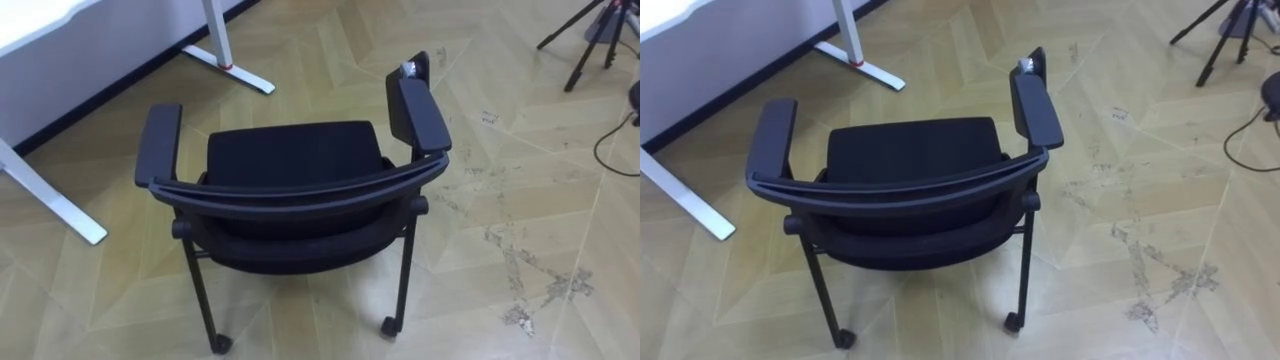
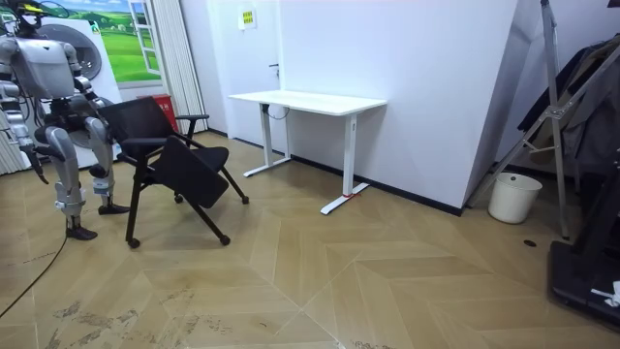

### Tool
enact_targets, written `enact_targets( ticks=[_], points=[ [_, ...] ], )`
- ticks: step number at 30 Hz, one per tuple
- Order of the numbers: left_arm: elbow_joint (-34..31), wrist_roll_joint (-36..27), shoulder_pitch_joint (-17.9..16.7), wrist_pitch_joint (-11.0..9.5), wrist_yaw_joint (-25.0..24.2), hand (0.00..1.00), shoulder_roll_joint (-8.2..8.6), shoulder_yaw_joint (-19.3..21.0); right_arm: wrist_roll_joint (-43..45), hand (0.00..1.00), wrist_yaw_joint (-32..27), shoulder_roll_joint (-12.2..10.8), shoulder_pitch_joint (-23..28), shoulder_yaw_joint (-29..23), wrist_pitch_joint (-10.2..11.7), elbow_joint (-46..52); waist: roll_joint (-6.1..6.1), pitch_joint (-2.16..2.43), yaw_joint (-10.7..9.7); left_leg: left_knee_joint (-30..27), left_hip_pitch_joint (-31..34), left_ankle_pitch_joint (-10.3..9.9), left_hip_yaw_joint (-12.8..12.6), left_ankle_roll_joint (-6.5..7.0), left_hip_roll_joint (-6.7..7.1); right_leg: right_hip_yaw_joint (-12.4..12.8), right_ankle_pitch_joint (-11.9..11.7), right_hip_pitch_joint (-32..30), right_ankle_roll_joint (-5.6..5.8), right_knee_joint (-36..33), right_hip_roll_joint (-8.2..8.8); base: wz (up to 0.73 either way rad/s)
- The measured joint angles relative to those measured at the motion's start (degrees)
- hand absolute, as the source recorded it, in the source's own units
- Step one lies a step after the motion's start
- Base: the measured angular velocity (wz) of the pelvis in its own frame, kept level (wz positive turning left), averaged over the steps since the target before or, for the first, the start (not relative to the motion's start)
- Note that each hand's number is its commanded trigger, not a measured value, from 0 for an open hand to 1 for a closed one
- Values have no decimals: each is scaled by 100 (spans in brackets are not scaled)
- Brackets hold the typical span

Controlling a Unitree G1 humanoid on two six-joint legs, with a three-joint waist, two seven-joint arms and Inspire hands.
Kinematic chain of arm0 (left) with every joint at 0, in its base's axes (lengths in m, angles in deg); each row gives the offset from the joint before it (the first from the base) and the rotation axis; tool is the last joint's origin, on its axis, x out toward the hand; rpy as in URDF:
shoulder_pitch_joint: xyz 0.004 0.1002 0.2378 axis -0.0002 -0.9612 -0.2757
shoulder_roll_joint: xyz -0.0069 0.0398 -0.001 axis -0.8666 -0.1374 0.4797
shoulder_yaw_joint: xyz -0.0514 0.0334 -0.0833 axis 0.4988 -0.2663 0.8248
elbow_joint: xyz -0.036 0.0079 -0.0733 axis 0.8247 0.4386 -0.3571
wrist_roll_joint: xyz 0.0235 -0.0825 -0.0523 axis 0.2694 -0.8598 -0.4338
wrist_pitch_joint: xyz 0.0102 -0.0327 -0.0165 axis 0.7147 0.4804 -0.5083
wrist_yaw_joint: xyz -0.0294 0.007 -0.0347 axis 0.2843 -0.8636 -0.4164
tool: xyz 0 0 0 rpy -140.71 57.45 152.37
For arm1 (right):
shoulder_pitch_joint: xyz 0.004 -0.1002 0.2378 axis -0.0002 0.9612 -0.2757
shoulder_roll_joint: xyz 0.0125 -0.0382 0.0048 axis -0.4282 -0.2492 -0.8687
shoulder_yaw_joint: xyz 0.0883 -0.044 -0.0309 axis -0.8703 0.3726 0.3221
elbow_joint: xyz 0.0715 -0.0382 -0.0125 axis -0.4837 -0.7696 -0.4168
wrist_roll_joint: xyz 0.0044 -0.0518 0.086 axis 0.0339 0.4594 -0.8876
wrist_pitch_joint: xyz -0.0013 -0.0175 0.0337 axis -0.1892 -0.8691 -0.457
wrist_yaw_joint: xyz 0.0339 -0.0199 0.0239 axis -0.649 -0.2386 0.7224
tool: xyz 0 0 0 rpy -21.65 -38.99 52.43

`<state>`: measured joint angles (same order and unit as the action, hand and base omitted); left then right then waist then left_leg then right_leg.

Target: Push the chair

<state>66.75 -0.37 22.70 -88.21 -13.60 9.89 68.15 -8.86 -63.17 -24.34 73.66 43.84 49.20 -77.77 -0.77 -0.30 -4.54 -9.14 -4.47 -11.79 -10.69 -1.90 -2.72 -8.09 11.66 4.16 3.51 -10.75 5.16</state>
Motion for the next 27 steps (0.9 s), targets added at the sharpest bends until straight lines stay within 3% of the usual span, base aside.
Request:
enact_targets(
  ticks=[6, 9, 13, 18, 22, 23, 27],
  points=[
    [-7, -135, -92, 5, 172, 0, 30, 206, 7, 0, -1, 3, 20, -23, -2, 13, 19, 8, 20, -22, -42, 0, -2, 0, 0, 23, -1, -20, -2, 3, -2, 0],
    [-25, 136, -134, 9, 437, 0, 31, 553, 16, 0, -6, 8, 29, -61, -4, 10, 41, 3, 25, -13, -118, -1, 0, -1, -1, 15, -1, 70, -2, 12, -2, 0],
    [-160, 1124, -136, 110, 880, 0, -25, 879, 175, 0, -2, 34, 12, -231, -9, -59, 100, 11, 10, 37, -178, -10, 5, -12, -7, 9, -3, 95, -6, 9, -14, 1],
    [-510, 1935, 83, 173, 1366, 0, -348, 1136, 282, 0, 53, 127, -9, -439, 1, -182, 249, 17, -30, 23, -224, -10, 13, -12, -10, -1, -8, 220, -6, 7, -17, 0],
    [-1005, 2560, 444, 170, 1721, 0, -649, 1200, 312, 0, 106, 402, -43, -452, -32, -243, 434, 28, -35, 11, -227, -10, 21, -11, -10, -13, -13, 235, -6, 8, -17, 0],
    [-1245, 2688, 517, 186, 1777, 0, -703, 1206, 341, 0, 105, 465, -44, -453, -58, -262, 460, 10, -48, 6, -220, -10, 21, -11, -10, -11, -12, 226, -6, 7, -17, 0],
    [-1822, 3078, 651, 159, 2002, 0, -739, 1206, 527, 0, 121, 542, -97, -454, -115, -398, 560, 6, -63, 8, -207, -10, 2, -11, -11, 17, -11, 181, -5, -1, -17, -4]
  ],
)
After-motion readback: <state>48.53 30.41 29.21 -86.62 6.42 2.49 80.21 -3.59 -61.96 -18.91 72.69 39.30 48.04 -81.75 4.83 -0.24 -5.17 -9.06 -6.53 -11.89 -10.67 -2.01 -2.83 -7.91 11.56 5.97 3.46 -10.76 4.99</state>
